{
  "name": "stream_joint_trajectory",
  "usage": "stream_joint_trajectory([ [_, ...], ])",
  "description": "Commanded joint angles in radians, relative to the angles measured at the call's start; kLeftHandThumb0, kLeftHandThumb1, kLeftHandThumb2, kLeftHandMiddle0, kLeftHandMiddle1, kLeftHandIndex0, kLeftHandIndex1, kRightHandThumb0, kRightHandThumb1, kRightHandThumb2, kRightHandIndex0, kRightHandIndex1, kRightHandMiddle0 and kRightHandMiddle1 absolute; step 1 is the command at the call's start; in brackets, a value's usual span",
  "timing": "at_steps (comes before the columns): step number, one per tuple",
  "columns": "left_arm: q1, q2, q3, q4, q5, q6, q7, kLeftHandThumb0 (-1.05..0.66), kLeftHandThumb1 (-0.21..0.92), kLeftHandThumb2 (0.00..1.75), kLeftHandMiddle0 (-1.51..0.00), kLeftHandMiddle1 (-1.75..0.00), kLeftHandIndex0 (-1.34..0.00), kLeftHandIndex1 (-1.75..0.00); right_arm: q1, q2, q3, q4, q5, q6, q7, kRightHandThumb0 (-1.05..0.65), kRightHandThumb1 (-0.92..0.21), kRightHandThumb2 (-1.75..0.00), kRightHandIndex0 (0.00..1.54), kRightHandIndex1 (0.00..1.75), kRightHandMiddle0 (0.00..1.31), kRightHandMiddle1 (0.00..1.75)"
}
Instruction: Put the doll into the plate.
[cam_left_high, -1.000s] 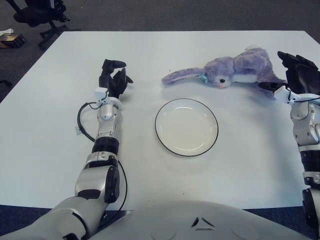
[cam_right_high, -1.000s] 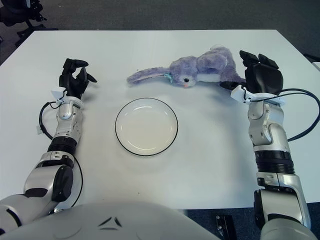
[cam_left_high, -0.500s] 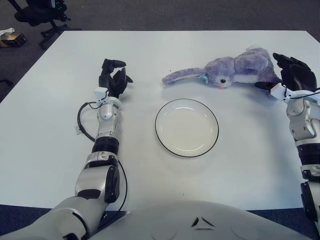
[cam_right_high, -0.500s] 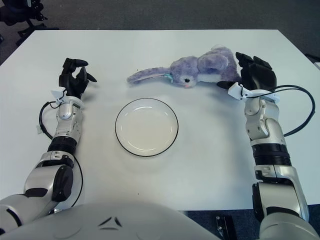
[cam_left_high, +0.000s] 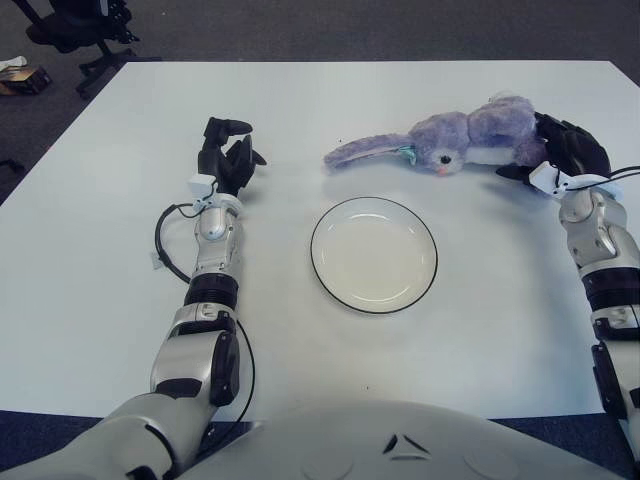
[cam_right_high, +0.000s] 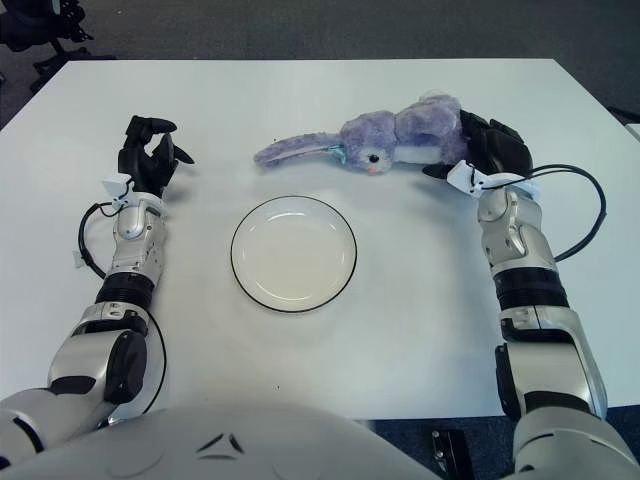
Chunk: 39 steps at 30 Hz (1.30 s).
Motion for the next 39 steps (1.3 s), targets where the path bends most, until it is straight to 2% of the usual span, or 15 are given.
stream_joint_trajectory([
  [1, 0.076, -0.030, 0.001, 0.047, -0.006, -0.011, 0.004, -0.35, 0.92, 0.36, -0.78, -1.72, -0.37, -1.57, -0.033, 0.017, 0.033, 0.054, -0.012, 0.043, 0.018, -0.85, -0.92, -0.10, 0.17, 0.00, 0.33, 0.01],
  [5, 0.076, -0.030, 0.001, 0.047, -0.007, -0.012, 0.004, -0.35, 0.92, 0.36, -0.78, -1.72, -0.37, -1.57, -0.072, 0.029, 0.060, 0.167, -0.010, 0.014, -0.027, -0.85, -0.92, -0.11, 0.17, 0.00, 0.32, 0.00],
  [10, 0.076, -0.030, 0.002, 0.048, -0.007, -0.015, 0.003, -0.35, 0.92, 0.36, -0.77, -1.73, -0.37, -1.57, -0.094, 0.027, 0.079, 0.222, -0.003, -0.013, -0.054, -0.84, -0.92, -0.12, 0.18, 0.00, 0.32, 0.00],
  [23, 0.076, -0.030, 0.002, 0.049, -0.007, -0.018, 0.003, -0.35, 0.92, 0.36, -0.77, -1.73, -0.37, -1.57, -0.123, 0.031, 0.104, 0.281, 0.013, -0.042, -0.075, -0.86, -0.92, -0.16, 0.19, 0.01, 0.32, 0.00],
  [26, 0.076, -0.031, 0.002, 0.048, -0.007, -0.019, 0.003, -0.35, 0.92, 0.36, -0.76, -1.73, -0.37, -1.57, -0.127, 0.039, 0.108, 0.296, 0.014, -0.041, -0.088, -0.82, -0.92, -0.15, 0.31, 0.03, 0.42, 0.04],
  [30, 0.077, -0.032, 0.001, 0.047, -0.006, -0.019, 0.005, -0.35, 0.92, 0.36, -0.76, -1.72, -0.37, -1.57, -0.144, 0.064, 0.126, 0.320, -0.015, 0.022, -0.146, -0.67, -0.92, -0.12, 0.51, 0.09, 0.61, 0.17],
  [33, 0.077, -0.032, 0.001, 0.045, -0.005, -0.020, 0.006, -0.35, 0.92, 0.36, -0.76, -1.72, -0.37, -1.57, -0.154, 0.073, 0.140, 0.349, -0.023, 0.035, -0.183, -0.61, -0.92, -0.11, 0.63, 0.12, 0.59, 0.43],
  [34, 0.078, -0.033, 0.000, 0.045, -0.004, -0.020, 0.006, -0.35, 0.92, 0.36, -0.76, -1.72, -0.37, -1.57, -0.158, 0.077, 0.145, 0.364, -0.026, 0.034, -0.200, -0.61, -0.92, -0.11, 0.61, 0.23, 0.58, 0.51],
  [35, 0.078, -0.033, 0.000, 0.044, -0.004, -0.020, 0.006, -0.35, 0.92, 0.36, -0.76, -1.72, -0.37, -1.57, -0.162, 0.080, 0.149, 0.376, -0.027, 0.034, -0.213, -0.60, -0.92, -0.11, 0.53, 0.50, 0.55, 0.67],
  [36, 0.078, -0.033, 0.000, 0.044, -0.003, -0.021, 0.007, -0.35, 0.92, 0.36, -0.76, -1.72, -0.37, -1.57, -0.164, 0.082, 0.152, 0.391, -0.027, 0.028, -0.230, -0.59, -0.92, -0.11, 0.50, 0.61, 0.53, 0.73],
  [38, 0.078, -0.033, -0.001, 0.044, -0.002, -0.021, 0.008, -0.35, 0.92, 0.36, -0.76, -1.72, -0.37, -1.57, -0.168, 0.084, 0.155, 0.412, -0.024, 0.012, -0.254, -0.57, -0.92, -0.11, 0.36, 1.05, 0.46, 1.00],
  [39, 0.078, -0.033, -0.001, 0.044, -0.002, -0.022, 0.008, -0.35, 0.92, 0.36, -0.76, -1.72, -0.37, -1.57, -0.170, 0.085, 0.158, 0.421, -0.022, 0.007, -0.262, -0.57, -0.92, -0.11, 0.34, 1.12, 0.45, 1.05],
])
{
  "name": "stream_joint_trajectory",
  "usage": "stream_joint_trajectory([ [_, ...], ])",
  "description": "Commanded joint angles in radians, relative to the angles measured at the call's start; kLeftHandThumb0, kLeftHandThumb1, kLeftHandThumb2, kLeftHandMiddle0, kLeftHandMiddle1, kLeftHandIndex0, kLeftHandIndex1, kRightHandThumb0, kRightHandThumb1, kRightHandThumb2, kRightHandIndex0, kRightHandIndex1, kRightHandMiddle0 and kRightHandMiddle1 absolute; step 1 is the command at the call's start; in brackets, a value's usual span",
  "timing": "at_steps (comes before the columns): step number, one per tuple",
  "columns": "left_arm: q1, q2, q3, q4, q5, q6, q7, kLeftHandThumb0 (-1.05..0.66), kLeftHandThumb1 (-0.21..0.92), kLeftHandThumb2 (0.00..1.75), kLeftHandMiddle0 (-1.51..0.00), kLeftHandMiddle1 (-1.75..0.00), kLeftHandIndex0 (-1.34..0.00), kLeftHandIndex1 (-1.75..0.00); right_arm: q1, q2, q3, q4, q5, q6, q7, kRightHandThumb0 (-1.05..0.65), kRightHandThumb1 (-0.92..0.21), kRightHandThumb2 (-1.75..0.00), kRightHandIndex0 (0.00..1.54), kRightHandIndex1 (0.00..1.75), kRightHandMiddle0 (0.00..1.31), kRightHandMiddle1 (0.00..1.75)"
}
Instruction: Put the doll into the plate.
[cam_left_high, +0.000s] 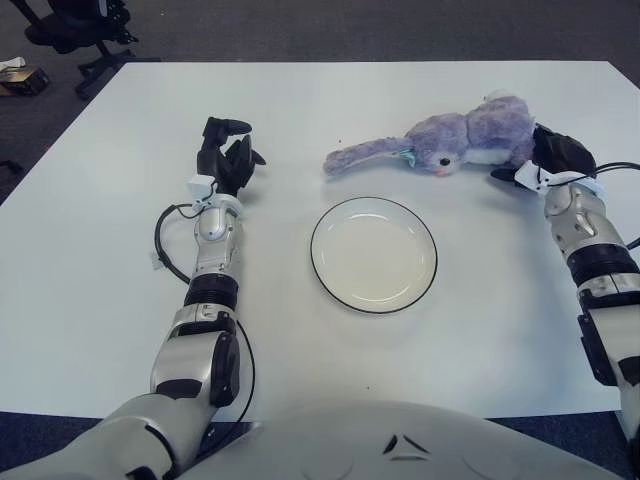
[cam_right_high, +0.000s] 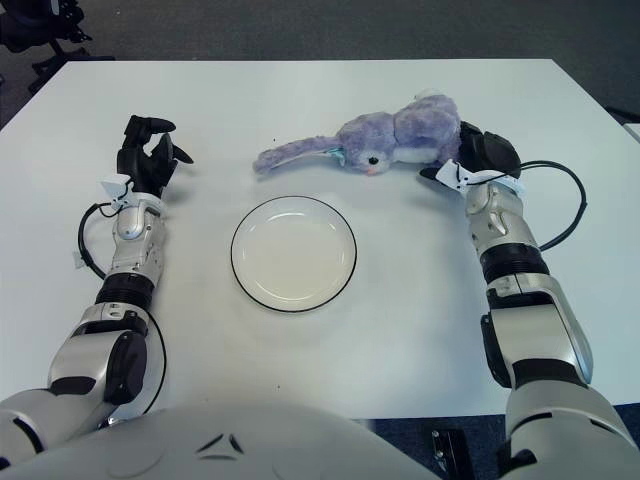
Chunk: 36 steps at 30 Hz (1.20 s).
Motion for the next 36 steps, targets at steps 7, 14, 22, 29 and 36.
stream_joint_trajectory([
  [7, 0.080, -0.031, -0.005, 0.044, 0.005, -0.016, 0.010, -0.35, 0.92, 0.36, -0.75, -1.71, -0.37, -1.57, -0.002, 0.018, -0.005, 0.068, 0.039, -0.100, -0.082, -0.50, -0.92, -0.10, 0.26, 1.67, 0.34, 1.63],
  [14, 0.080, -0.030, -0.007, 0.046, 0.009, -0.021, 0.010, -0.35, 0.92, 0.36, -0.75, -1.70, -0.37, -1.57, 0.012, 0.012, -0.006, 0.093, 0.045, -0.253, -0.217, -0.39, -0.92, -0.11, 0.58, 1.74, 0.60, 1.74],
  [22, 0.082, -0.019, -0.026, 0.064, 0.042, -0.068, 0.002, -0.35, 0.92, 0.36, -0.73, -1.64, -0.37, -1.57, 0.016, 0.010, -0.001, 0.140, 0.046, -0.388, -0.308, -0.29, -0.92, -0.08, 0.80, 1.75, 0.69, 1.75],
  [29, 0.083, 0.053, -0.134, 0.116, 0.288, -0.223, 0.122, -0.08, 0.92, 0.34, -0.53, -1.50, -0.28, -1.47, 0.022, 0.021, -0.017, 0.130, 0.076, -0.416, -0.269, -0.24, -0.92, -0.09, 0.84, 1.75, 0.70, 1.75],
  [36, 0.099, 0.095, -0.230, 0.059, 0.499, -0.187, 0.281, -0.36, 0.92, 0.19, -0.51, -0.62, -0.24, -0.87, 0.041, 0.033, -0.016, 0.054, 0.094, -0.368, -0.200, -0.24, -0.92, -0.11, 0.85, 1.75, 0.70, 1.75],
])
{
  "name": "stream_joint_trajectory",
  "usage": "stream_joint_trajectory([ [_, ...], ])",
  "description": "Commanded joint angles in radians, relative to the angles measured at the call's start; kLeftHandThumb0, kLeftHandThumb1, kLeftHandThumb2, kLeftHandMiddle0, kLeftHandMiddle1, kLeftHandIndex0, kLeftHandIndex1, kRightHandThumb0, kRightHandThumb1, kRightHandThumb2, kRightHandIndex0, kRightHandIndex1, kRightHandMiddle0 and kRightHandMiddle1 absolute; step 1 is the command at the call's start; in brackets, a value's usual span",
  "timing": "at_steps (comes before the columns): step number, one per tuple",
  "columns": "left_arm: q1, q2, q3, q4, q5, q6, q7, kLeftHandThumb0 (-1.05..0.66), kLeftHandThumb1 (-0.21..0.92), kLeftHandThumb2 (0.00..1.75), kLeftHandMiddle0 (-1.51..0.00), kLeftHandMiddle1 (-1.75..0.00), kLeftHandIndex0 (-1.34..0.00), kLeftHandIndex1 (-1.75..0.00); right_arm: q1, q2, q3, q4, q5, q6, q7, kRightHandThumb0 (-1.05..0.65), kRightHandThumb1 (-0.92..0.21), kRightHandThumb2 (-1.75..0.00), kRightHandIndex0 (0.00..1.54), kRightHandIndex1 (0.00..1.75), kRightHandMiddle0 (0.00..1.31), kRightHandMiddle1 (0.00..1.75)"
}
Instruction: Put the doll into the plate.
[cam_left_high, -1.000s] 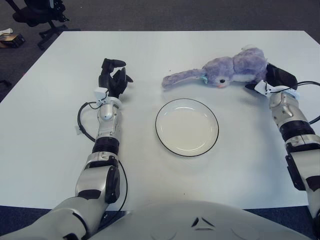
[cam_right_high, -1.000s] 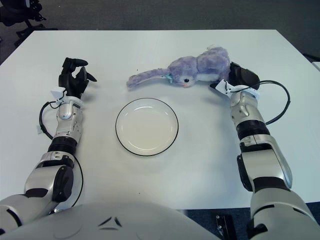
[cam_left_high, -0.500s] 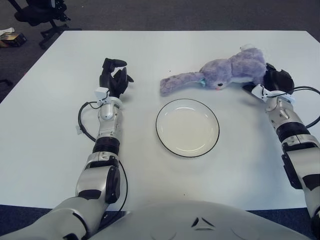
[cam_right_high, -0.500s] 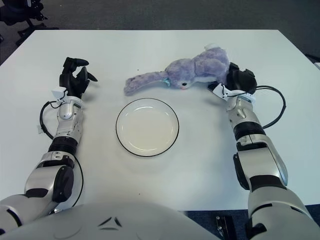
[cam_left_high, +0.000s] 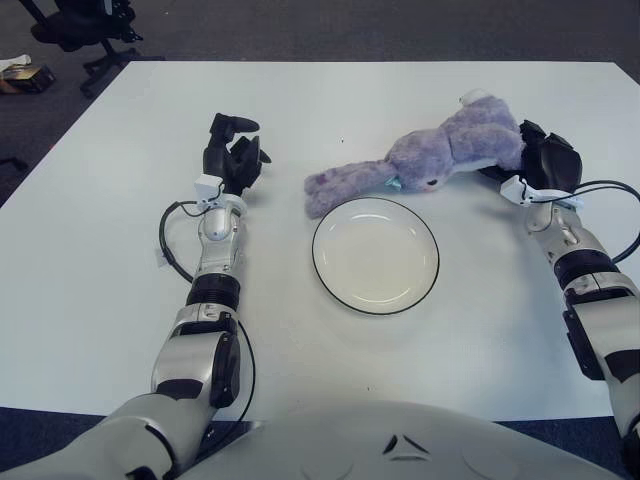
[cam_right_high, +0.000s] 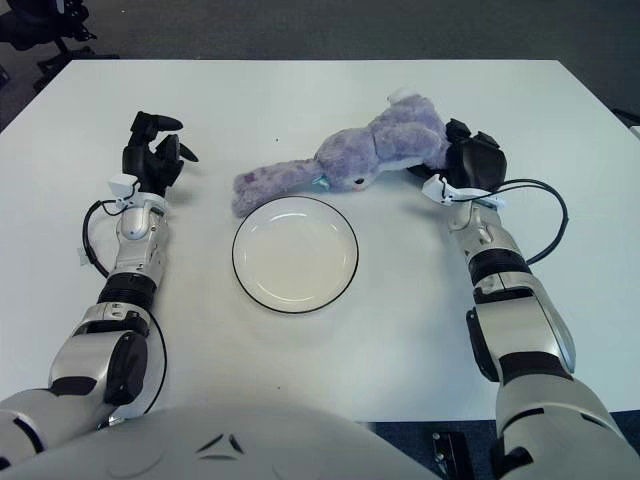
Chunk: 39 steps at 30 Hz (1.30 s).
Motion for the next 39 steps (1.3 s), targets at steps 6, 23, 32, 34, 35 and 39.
stream_joint_trajectory([
  [6, 0.105, 0.047, -0.112, -0.024, 0.219, 0.004, 0.151, -0.52, 0.92, 0.16, -0.50, -0.18, -0.24, -0.68, 0.033, 0.013, -0.013, -0.144, 0.024, 0.127, 0.133, -0.24, -0.92, -0.13, 0.89, 1.75, 0.74, 1.75],
  [23, 0.169, 0.046, -0.225, -0.464, 0.423, 0.125, 0.177, -0.58, 0.92, 0.13, -0.44, -0.04, -0.21, -0.64, 0.040, 0.031, 0.039, -0.487, -0.074, 0.453, 0.391, -0.25, -0.92, -0.16, 0.96, 1.75, 0.84, 1.75],
  [32, 0.185, 0.027, -0.272, -0.591, 0.521, 0.236, 0.193, -0.60, 0.92, 0.15, -0.44, -0.03, -0.20, -0.62, 0.027, 0.057, 0.051, -0.505, -0.098, 0.497, 0.407, -0.26, -0.92, -0.15, 0.98, 1.75, 0.87, 1.75],
  [34, 0.188, 0.019, -0.282, -0.615, 0.527, 0.259, 0.185, -0.60, 0.92, 0.15, -0.44, -0.03, -0.20, -0.61, 0.026, 0.061, 0.053, -0.506, -0.103, 0.502, 0.408, -0.26, -0.92, -0.15, 0.99, 1.75, 0.87, 1.75],
  [35, 0.187, 0.006, -0.290, -0.644, 0.536, 0.290, 0.167, -0.61, 0.92, 0.16, -0.45, -0.03, -0.20, -0.61, 0.024, 0.065, 0.056, -0.507, -0.107, 0.506, 0.409, -0.26, -0.92, -0.15, 0.99, 1.75, 0.87, 1.75],
  [39, 0.171, -0.030, -0.315, -0.724, 0.564, 0.413, 0.091, -0.63, 0.92, 0.20, -0.46, -0.02, -0.22, -0.53, 0.023, 0.076, 0.062, -0.513, -0.118, 0.518, 0.409, -0.26, -0.92, -0.15, 0.99, 1.75, 0.88, 1.75],
])
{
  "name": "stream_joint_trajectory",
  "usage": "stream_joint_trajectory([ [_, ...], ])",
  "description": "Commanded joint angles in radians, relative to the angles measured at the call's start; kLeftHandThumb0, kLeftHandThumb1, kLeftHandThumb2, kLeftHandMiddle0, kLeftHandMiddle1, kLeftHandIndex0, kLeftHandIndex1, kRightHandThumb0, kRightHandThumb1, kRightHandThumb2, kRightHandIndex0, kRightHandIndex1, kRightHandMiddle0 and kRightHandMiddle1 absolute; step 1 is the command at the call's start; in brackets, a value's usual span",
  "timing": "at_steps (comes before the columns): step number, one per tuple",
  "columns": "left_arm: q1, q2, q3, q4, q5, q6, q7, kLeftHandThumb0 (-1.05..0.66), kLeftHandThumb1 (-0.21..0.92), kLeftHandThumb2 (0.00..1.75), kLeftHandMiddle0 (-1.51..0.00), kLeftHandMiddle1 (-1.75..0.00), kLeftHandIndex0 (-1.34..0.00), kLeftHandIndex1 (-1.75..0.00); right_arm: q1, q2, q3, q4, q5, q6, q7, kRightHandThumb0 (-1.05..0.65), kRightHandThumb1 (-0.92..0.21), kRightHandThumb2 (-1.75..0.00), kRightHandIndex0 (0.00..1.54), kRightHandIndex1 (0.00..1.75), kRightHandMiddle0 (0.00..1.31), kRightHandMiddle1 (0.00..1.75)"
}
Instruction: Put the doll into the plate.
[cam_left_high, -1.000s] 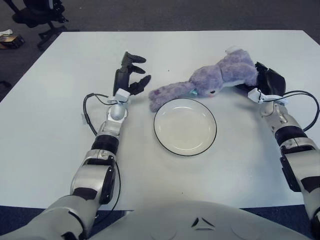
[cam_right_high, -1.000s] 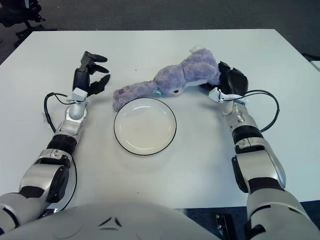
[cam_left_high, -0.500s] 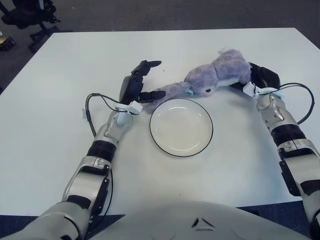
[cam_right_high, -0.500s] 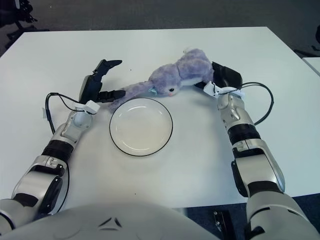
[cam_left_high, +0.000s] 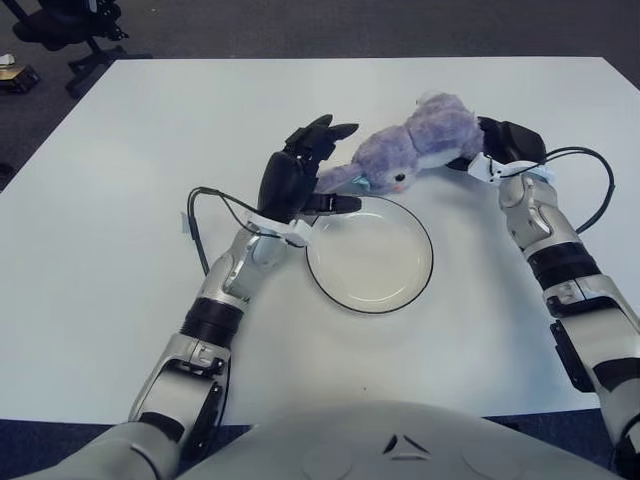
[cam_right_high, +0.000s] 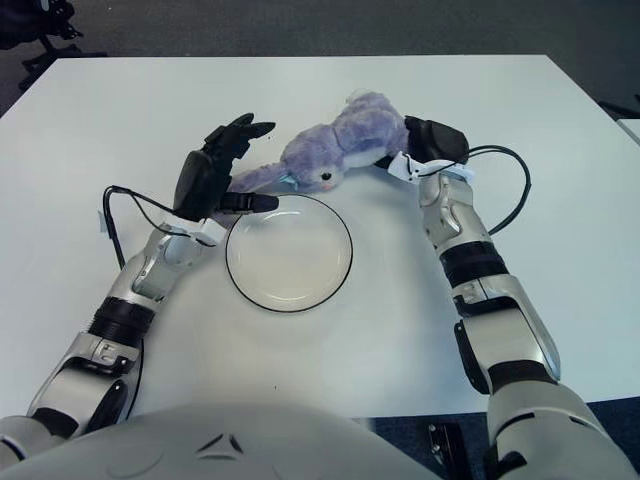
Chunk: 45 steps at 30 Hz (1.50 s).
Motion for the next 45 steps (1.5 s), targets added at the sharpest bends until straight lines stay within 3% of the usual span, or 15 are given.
stream_joint_trajectory([
  [1, -0.012, -0.026, -0.023, -0.067, 0.026, 0.098, -0.057, -0.63, 0.92, 0.20, -0.47, -0.02, -0.23, -0.52, -0.014, 0.011, 0.010, -0.016, -0.018, 0.013, 0.006, -0.26, -0.92, -0.15, 0.99, 1.75, 0.88, 1.75],
  [3, -0.010, -0.026, -0.030, -0.080, 0.027, 0.119, -0.065, -0.64, 0.92, 0.21, -0.47, -0.02, -0.24, -0.50, -0.014, 0.012, 0.011, -0.017, -0.019, 0.015, 0.006, -0.26, -0.92, -0.15, 0.99, 1.75, 0.88, 1.75],
  [7, -0.083, -0.038, -0.062, -0.015, 0.104, 0.190, -0.032, -0.64, 0.92, 0.22, -0.49, -0.01, -0.29, -0.46, -0.011, 0.017, 0.015, -0.026, -0.023, 0.023, 0.009, -0.26, -0.92, -0.15, 1.00, 1.75, 0.88, 1.75],
  [12, -0.127, -0.040, -0.084, 0.045, 0.130, 0.221, 0.016, -0.66, 0.92, 0.24, -0.50, -0.01, -0.33, -0.41, -0.008, 0.021, 0.017, -0.034, -0.029, 0.030, 0.014, -0.26, -0.92, -0.16, 1.00, 1.75, 0.89, 1.75],
  [16, -0.183, -0.053, -0.106, 0.091, 0.192, 0.307, 0.074, -0.71, 0.92, 0.29, -0.53, -0.01, -0.36, -0.38, 0.006, 0.024, 0.024, -0.084, -0.040, 0.053, 0.043, -0.27, -0.92, -0.16, 1.01, 1.75, 0.90, 1.75],
  [28, -0.238, -0.063, -0.129, 0.132, 0.212, 0.456, 0.050, -0.70, 0.92, 0.29, -0.54, -0.02, -0.39, -0.37, 0.028, 0.022, 0.029, -0.181, -0.058, 0.106, 0.103, -0.28, -0.92, -0.16, 1.02, 1.75, 0.90, 1.75],
  [38, -0.275, -0.061, -0.153, 0.178, 0.199, 0.513, 0.059, -0.71, 0.92, 0.29, -0.54, -0.01, -0.40, -0.37, 0.036, 0.025, 0.032, -0.247, -0.076, 0.146, 0.144, -0.28, -0.92, -0.16, 1.02, 1.75, 0.90, 1.75],
  [45, -0.297, -0.061, -0.168, 0.163, 0.201, 0.594, -0.041, -0.72, 0.92, 0.29, -0.47, 0.00, -0.36, -0.34, 0.038, 0.026, 0.034, -0.284, -0.087, 0.173, 0.170, -0.28, -0.92, -0.16, 1.02, 1.75, 0.90, 1.75],
])
